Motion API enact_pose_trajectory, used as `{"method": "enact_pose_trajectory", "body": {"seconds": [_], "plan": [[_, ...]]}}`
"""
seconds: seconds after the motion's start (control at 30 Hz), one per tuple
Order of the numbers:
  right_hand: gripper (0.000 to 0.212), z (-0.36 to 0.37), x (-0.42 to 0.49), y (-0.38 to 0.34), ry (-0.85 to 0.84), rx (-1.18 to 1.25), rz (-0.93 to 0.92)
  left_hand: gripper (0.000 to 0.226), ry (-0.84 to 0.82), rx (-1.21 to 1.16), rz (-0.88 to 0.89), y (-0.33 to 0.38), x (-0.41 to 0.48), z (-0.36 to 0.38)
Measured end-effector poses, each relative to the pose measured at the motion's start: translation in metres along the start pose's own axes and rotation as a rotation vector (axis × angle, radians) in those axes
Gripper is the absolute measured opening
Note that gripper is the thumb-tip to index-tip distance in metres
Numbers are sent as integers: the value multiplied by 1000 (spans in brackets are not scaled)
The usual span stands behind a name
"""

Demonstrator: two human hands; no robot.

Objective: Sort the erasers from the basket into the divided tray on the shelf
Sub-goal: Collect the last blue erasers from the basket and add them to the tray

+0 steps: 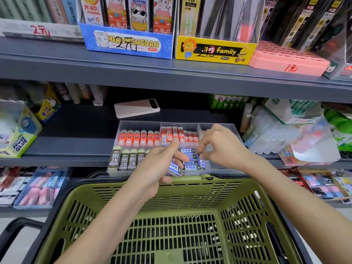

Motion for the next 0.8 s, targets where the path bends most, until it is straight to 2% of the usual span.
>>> {"method": "enact_pose_trajectory", "body": {"seconds": [0.1, 0.2, 0.3, 0.37, 0.43, 0.47, 0.57, 0.63, 0.8], "plan": [[11, 4, 1, -8, -31, -145, -74, 54, -3, -29, -24, -1, 0, 0], [22, 11, -1, -10, -27, -274, -104, 52, -4, -103, -67, -4, -1, 0], [31, 1, -7, -19, 67, -347, -122, 49, 8, -235, -121, -6, -4, 0], [26, -21, -18, -25, 229, -93, -113, 47, 16, -311, -142, -5, -5, 1], [21, -34, -30, -35, 279, 292, -129, 46, 27, -358, -148, -4, -5, 1], [23, -34, -35, -43, 275, 353, -148, 46, 31, -381, -148, -4, -6, 2], [30, -30, -43, -62, 297, 260, -167, 47, 44, -455, -149, -3, -7, 4], [27, -31, -42, -61, 304, 287, -149, 47, 45, -489, -149, -3, -8, 5], [12, -35, -37, -34, 285, 681, -67, 46, 21, -510, -163, 0, -10, 1]]}}
Point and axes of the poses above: each hand's wrist, its own x-axis towards the middle knuckle, its own z-axis out of the palm, y = z × x, the point moved 9 cm from there along x, towards the middle knuckle, and after that the axes turned 1 degree about -y, right-handed, at the moved point
